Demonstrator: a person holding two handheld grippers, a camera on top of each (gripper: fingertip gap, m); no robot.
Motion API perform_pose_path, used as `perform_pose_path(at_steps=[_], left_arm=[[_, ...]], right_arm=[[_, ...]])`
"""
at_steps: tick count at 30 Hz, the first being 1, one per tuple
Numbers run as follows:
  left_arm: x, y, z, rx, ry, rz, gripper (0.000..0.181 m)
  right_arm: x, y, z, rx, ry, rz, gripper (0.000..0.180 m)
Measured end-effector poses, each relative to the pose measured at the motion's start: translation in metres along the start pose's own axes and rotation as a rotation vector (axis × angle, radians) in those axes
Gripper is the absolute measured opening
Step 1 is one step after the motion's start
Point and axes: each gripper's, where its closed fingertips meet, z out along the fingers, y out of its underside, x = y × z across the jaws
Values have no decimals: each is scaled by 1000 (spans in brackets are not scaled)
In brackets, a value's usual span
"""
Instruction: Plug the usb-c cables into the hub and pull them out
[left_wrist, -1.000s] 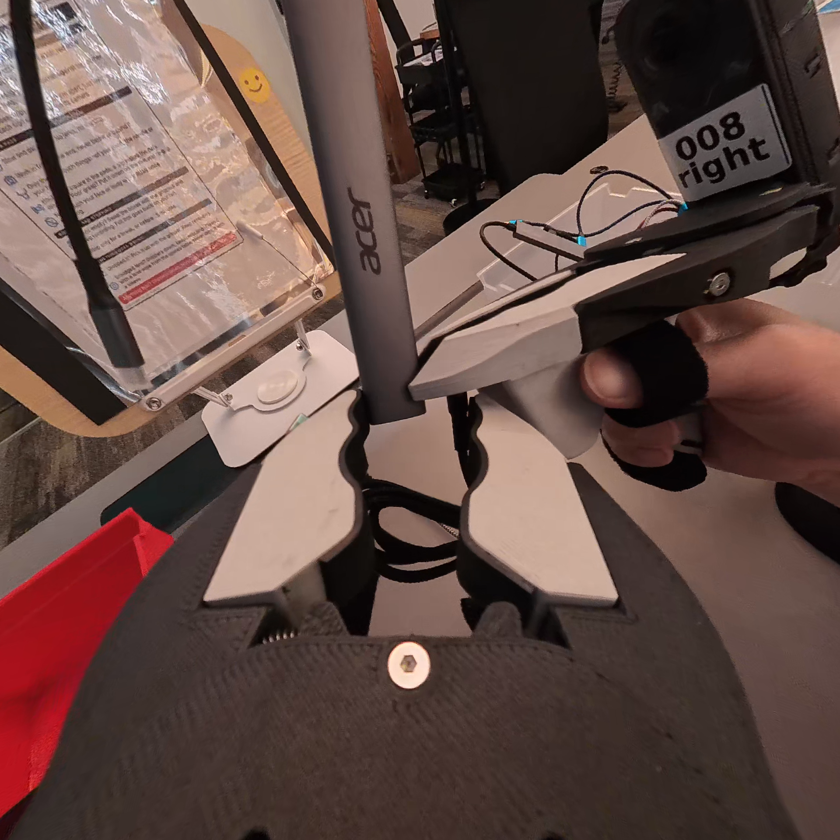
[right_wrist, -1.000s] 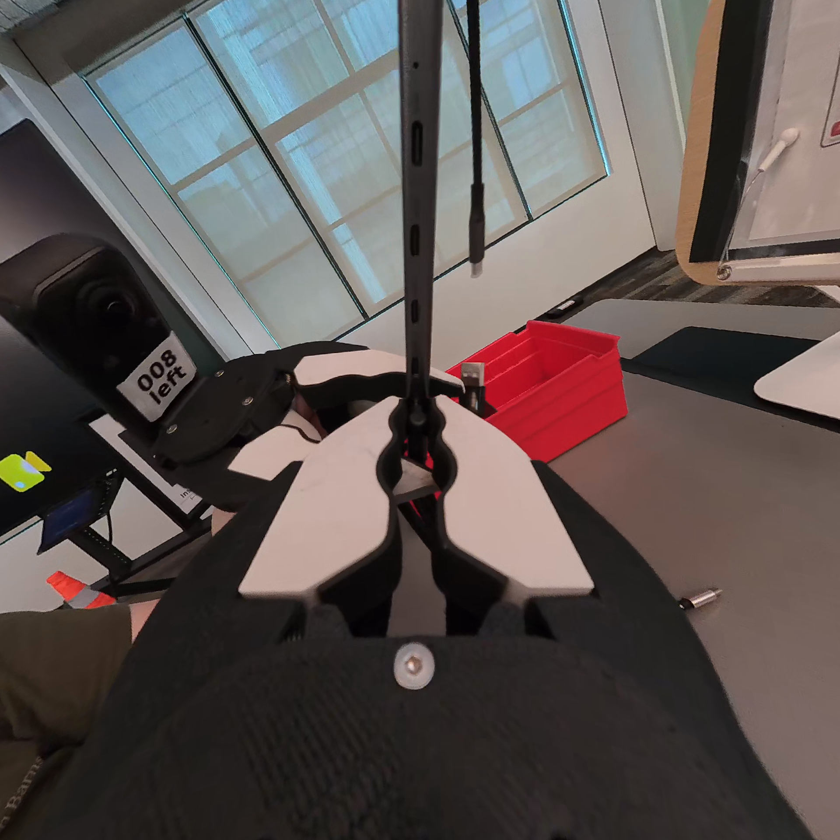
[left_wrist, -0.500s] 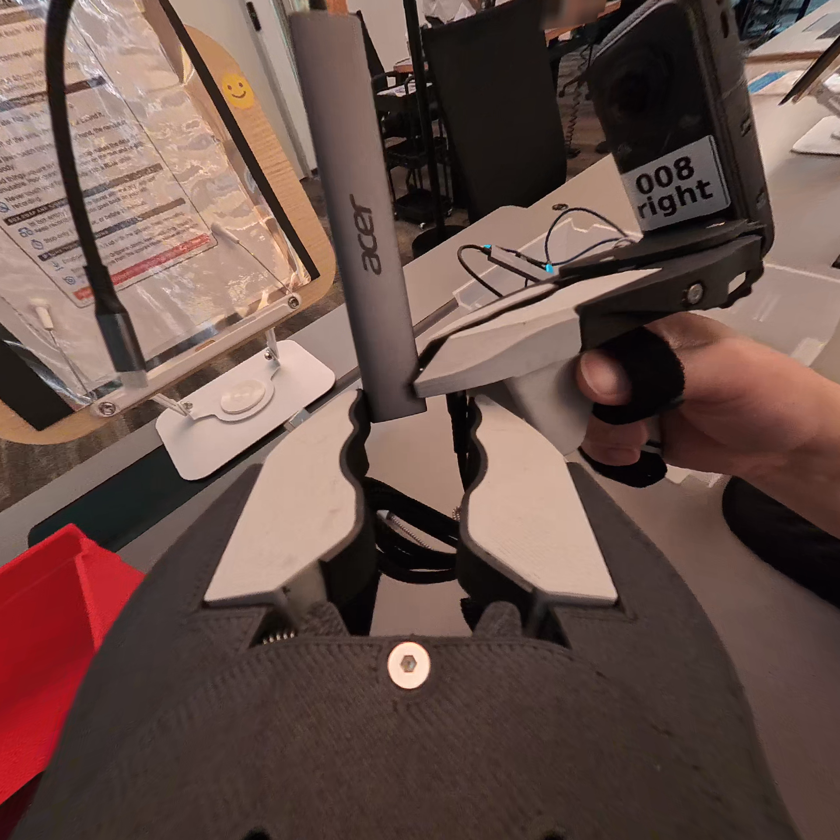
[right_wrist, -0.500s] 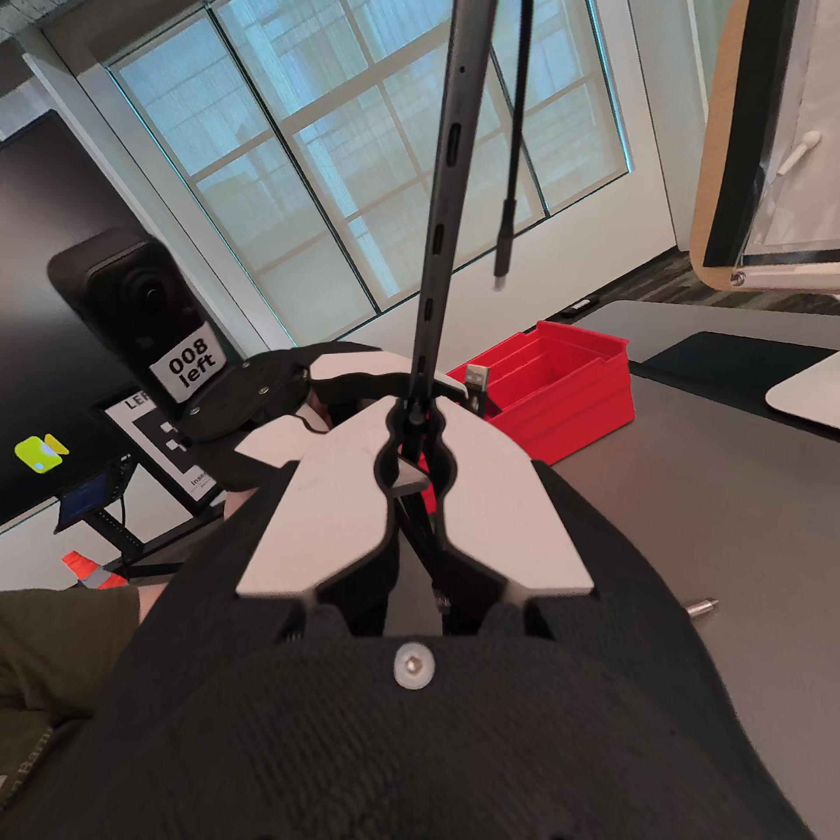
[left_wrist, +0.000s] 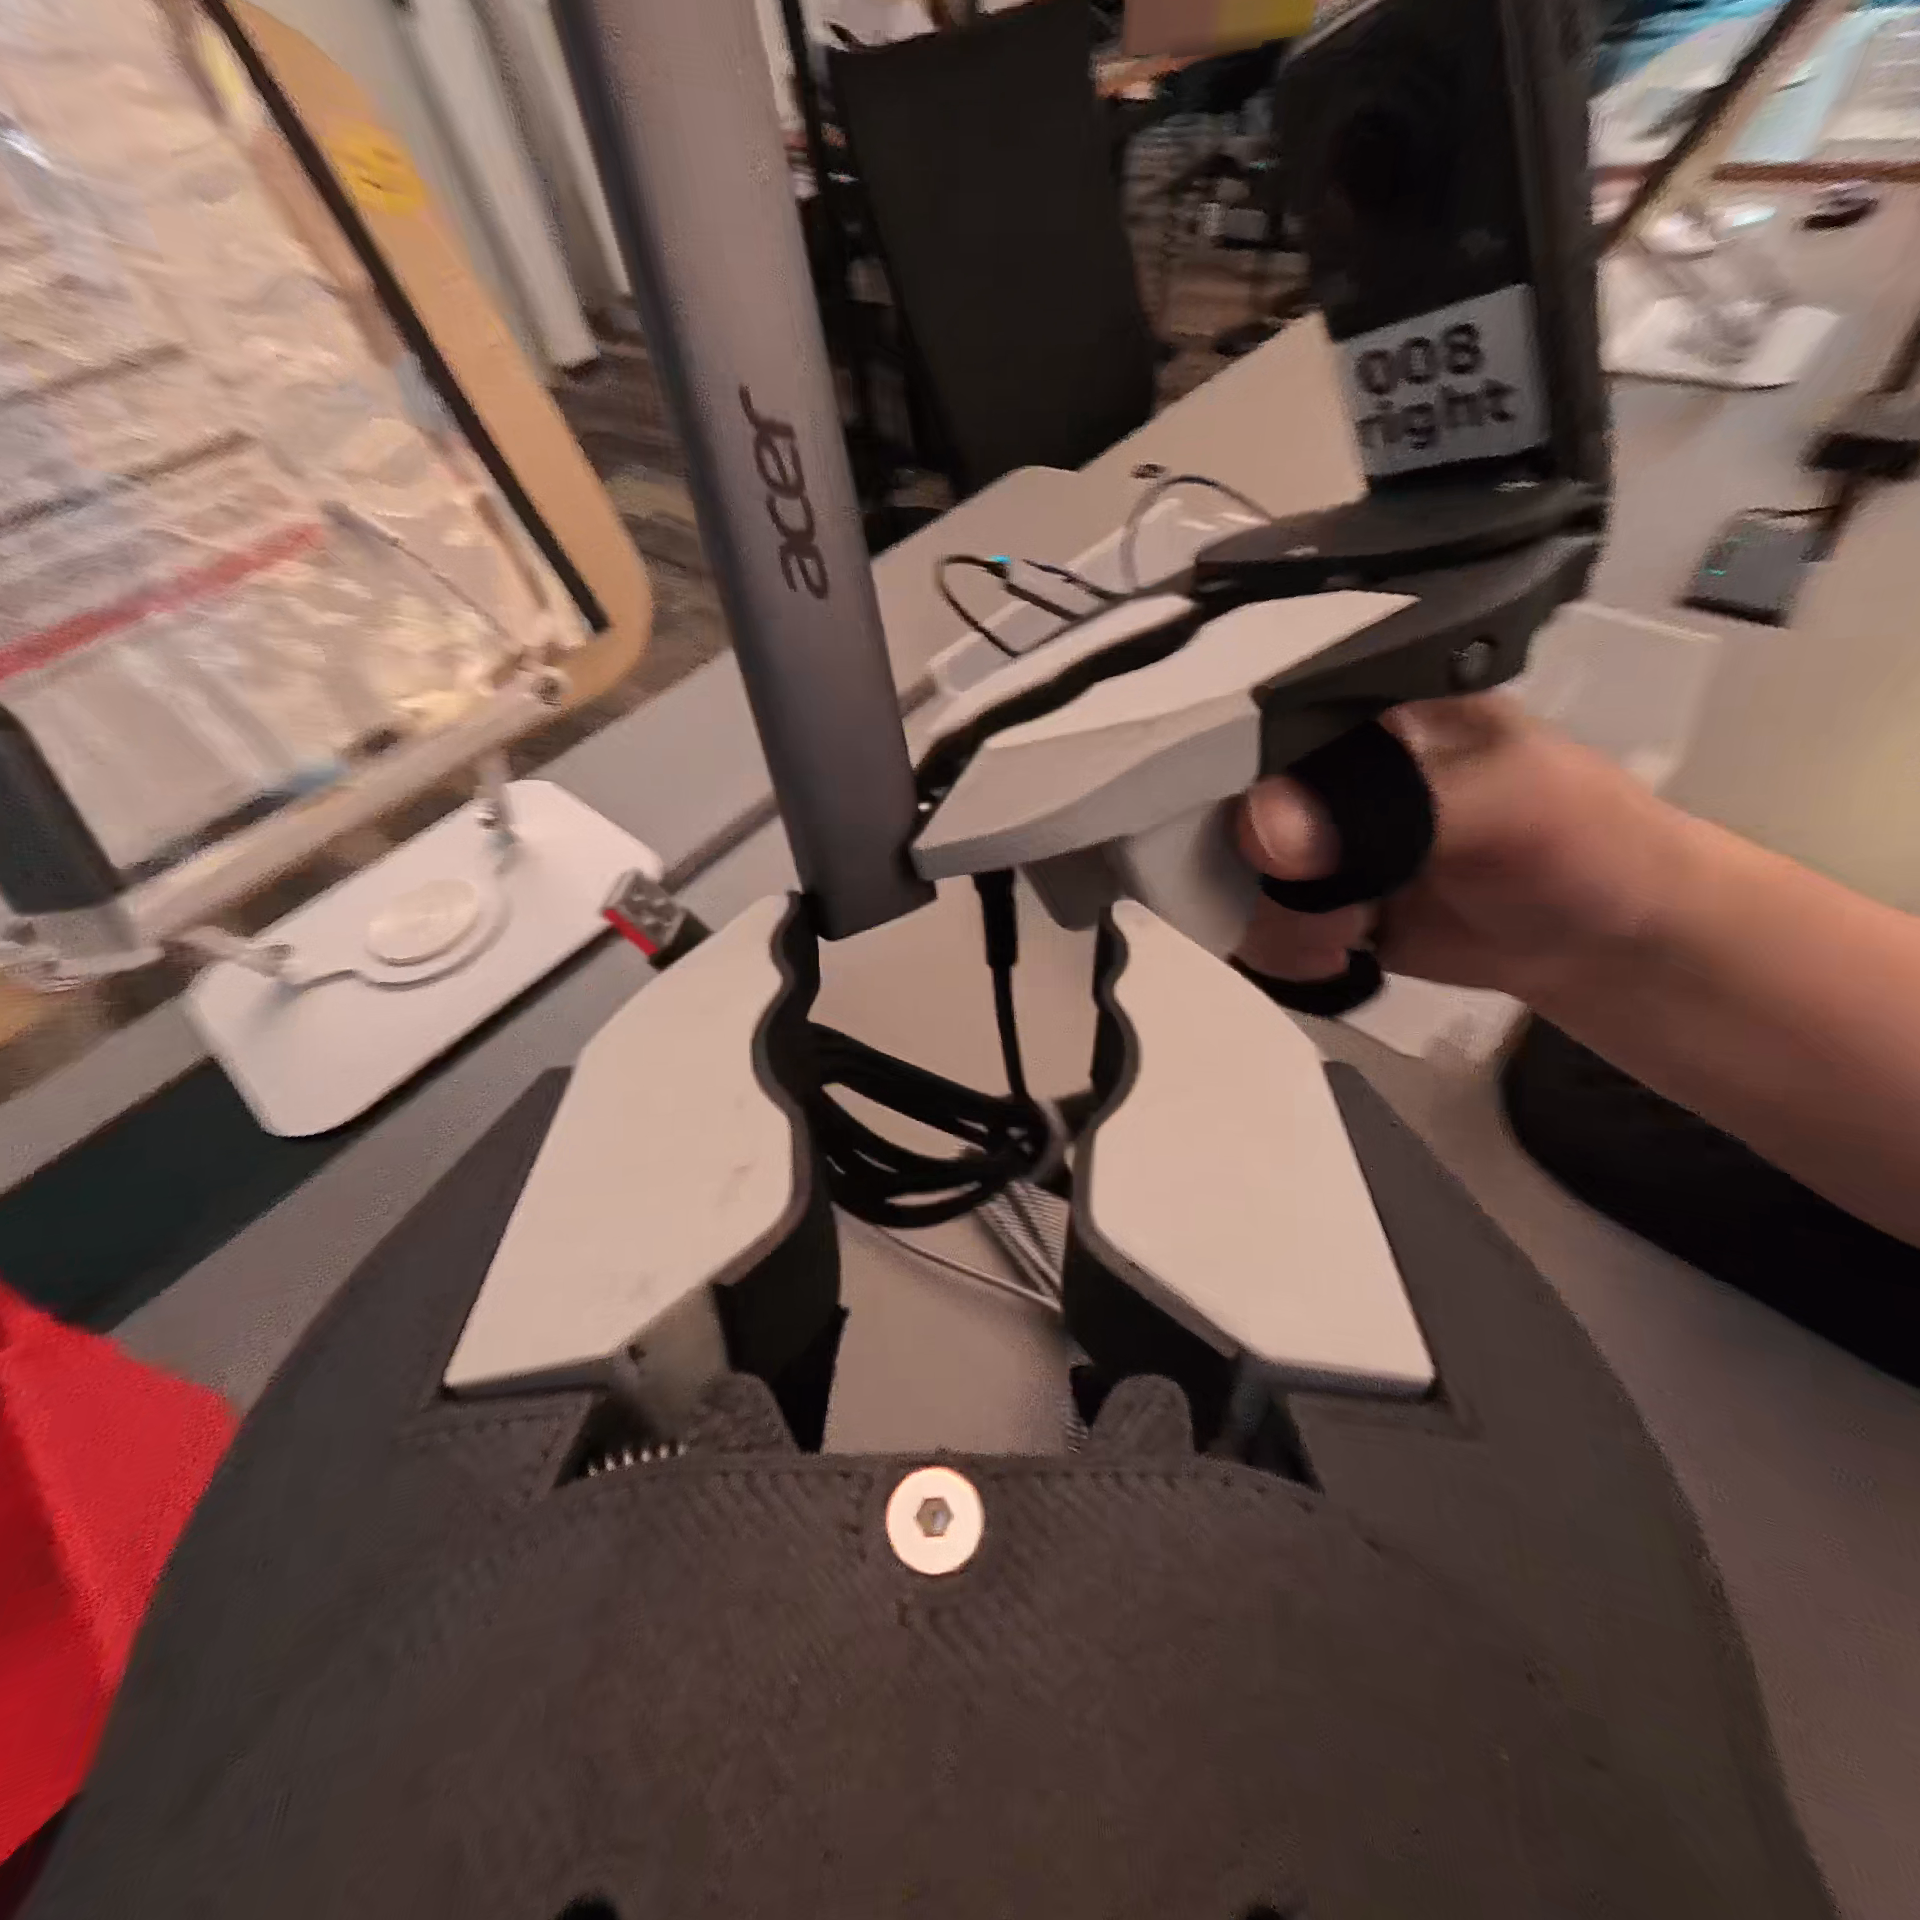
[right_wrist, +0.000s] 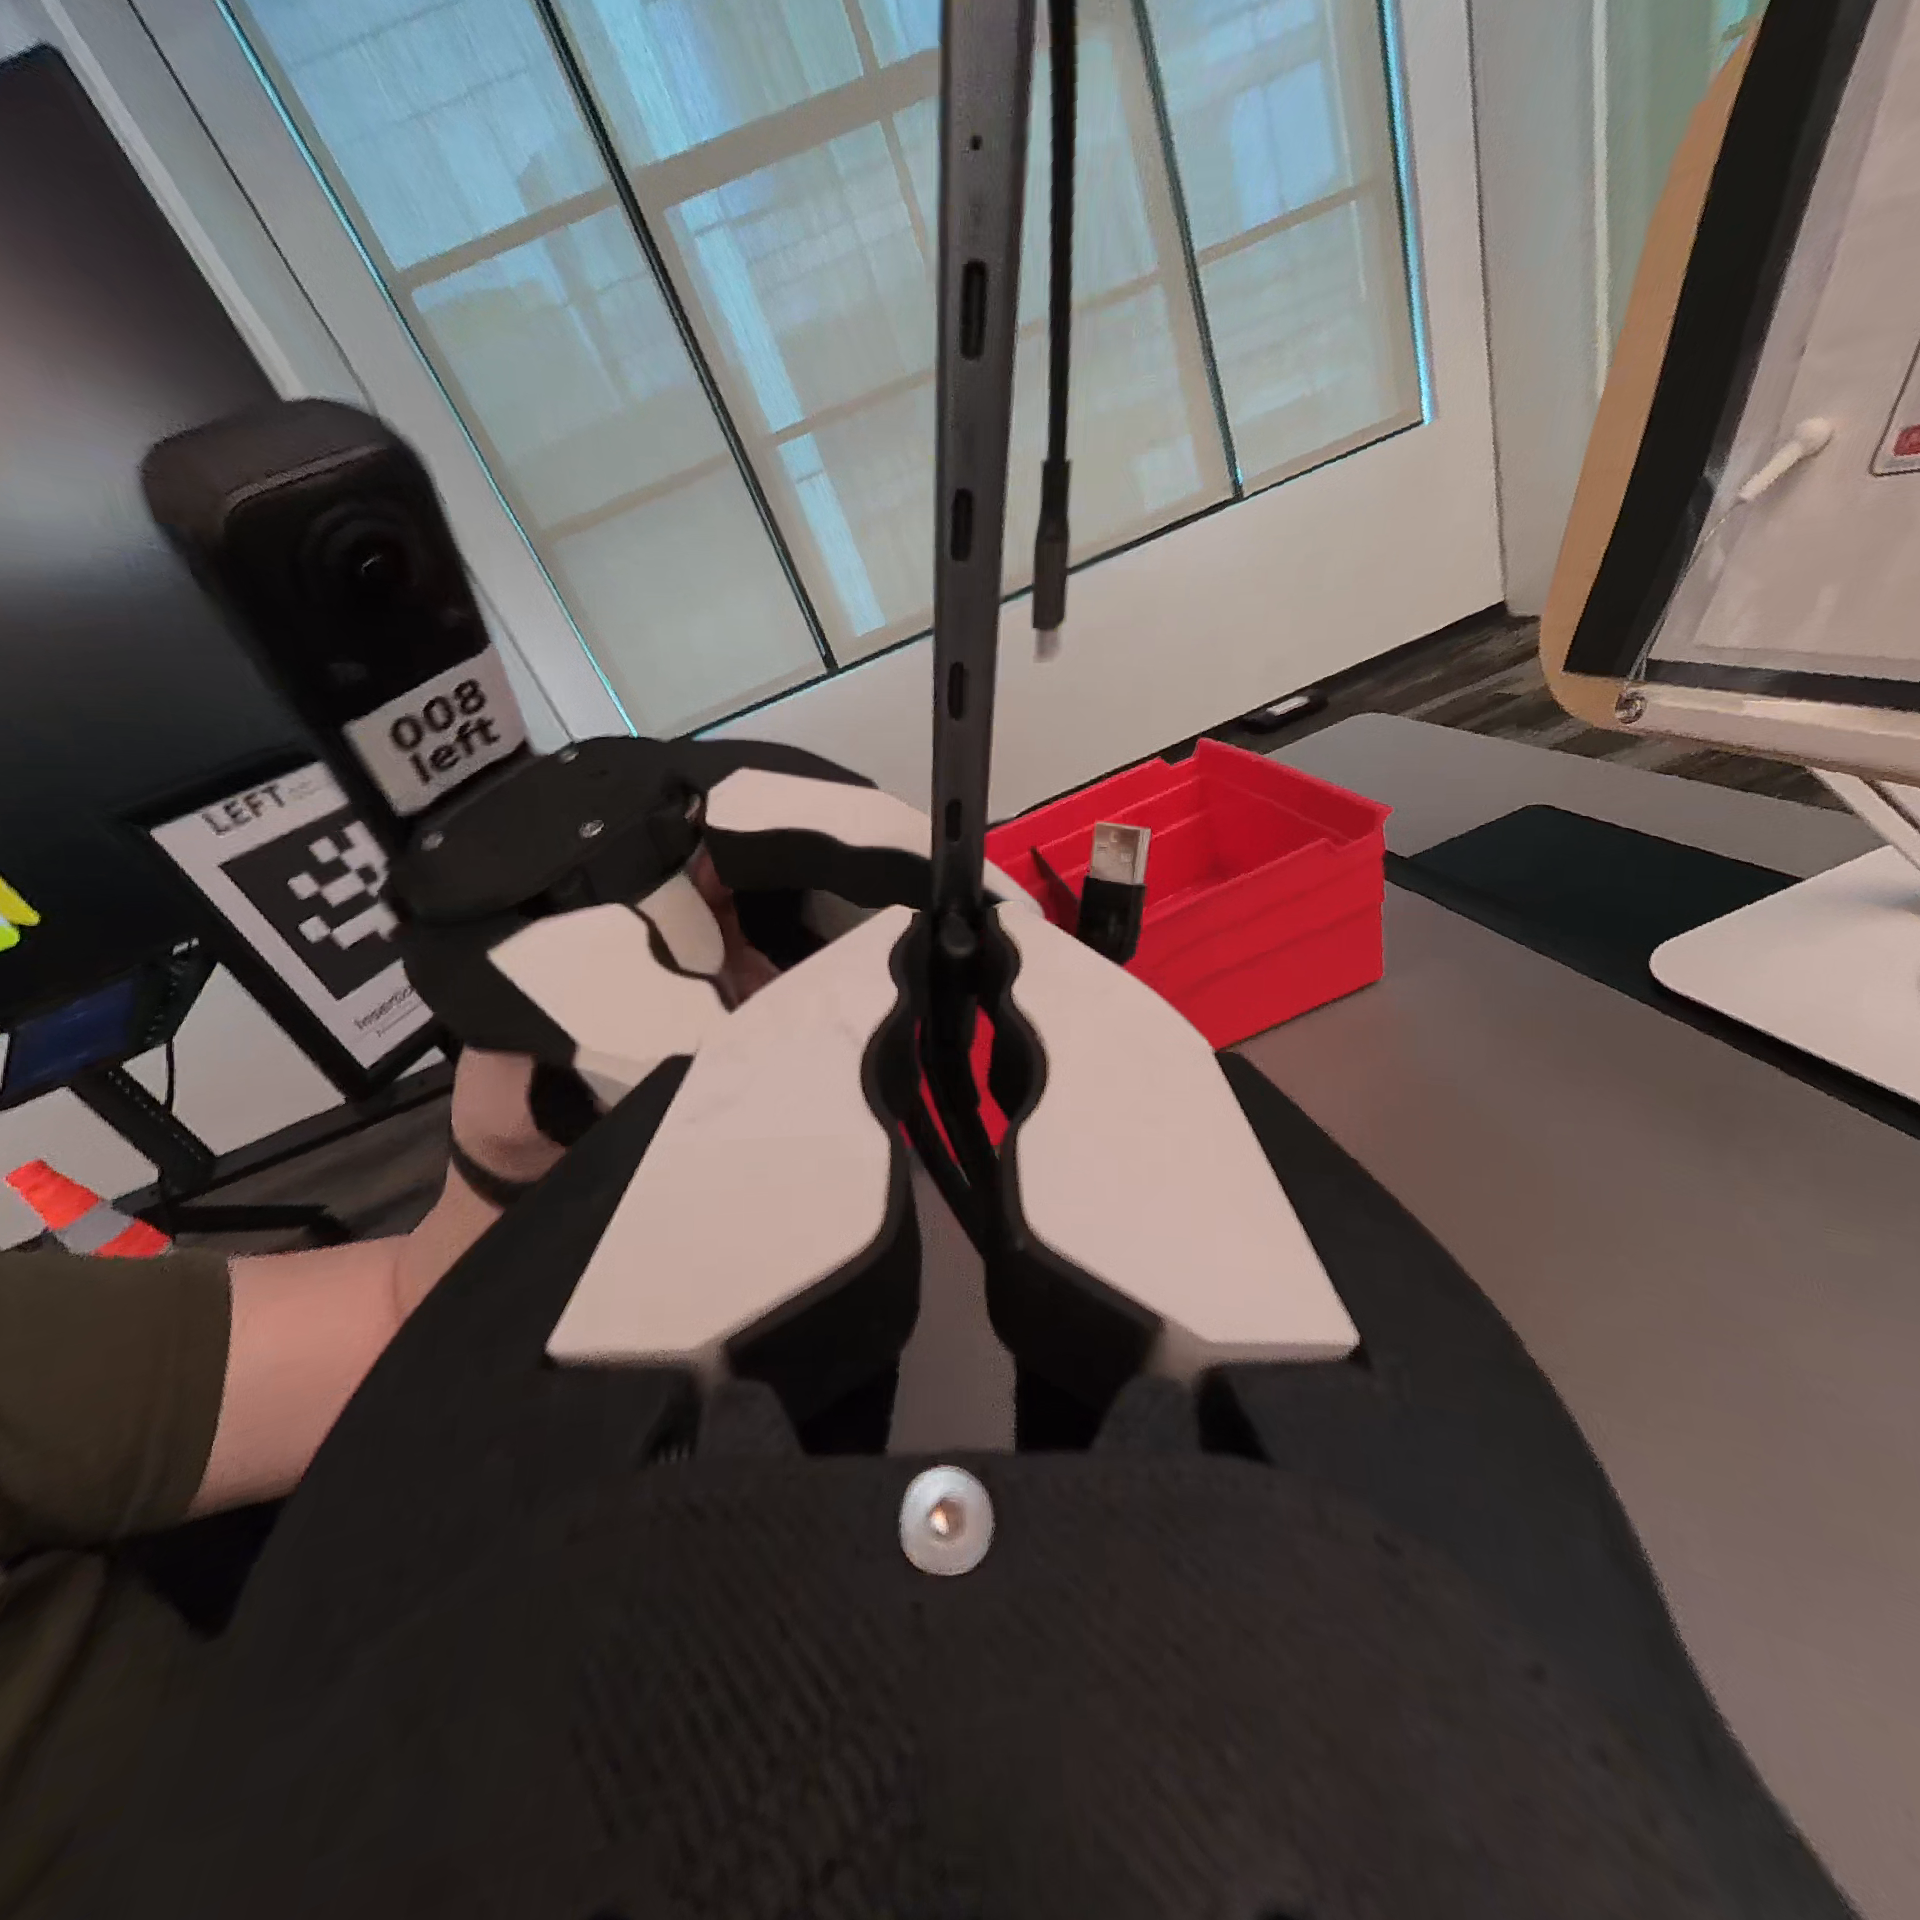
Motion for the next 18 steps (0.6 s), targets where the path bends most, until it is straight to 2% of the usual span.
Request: perform_pose_path(at_steps=[3, 6, 8, 12, 18], left_arm=[[10, -4, -13, 18, 195, -104, 48], [11, -14, -27, 93, 340, -198, 31], [16, -15, -31, 111, 434, -241, 27], [20, -9, -28, 88, 510, -267, 24], [22, 12, -4, 15, 500, -262, 32]], right_arm=[[-6, 1, -6, -65, -67, 13, 8], [-15, 6, -12, -145, -131, -9, 8], [-21, 11, -14, -205, -160, -30, 8], [-23, 20, -22, -293, -175, -59, 8], [-20, 43, -27, -458, -148, -101, 8]])
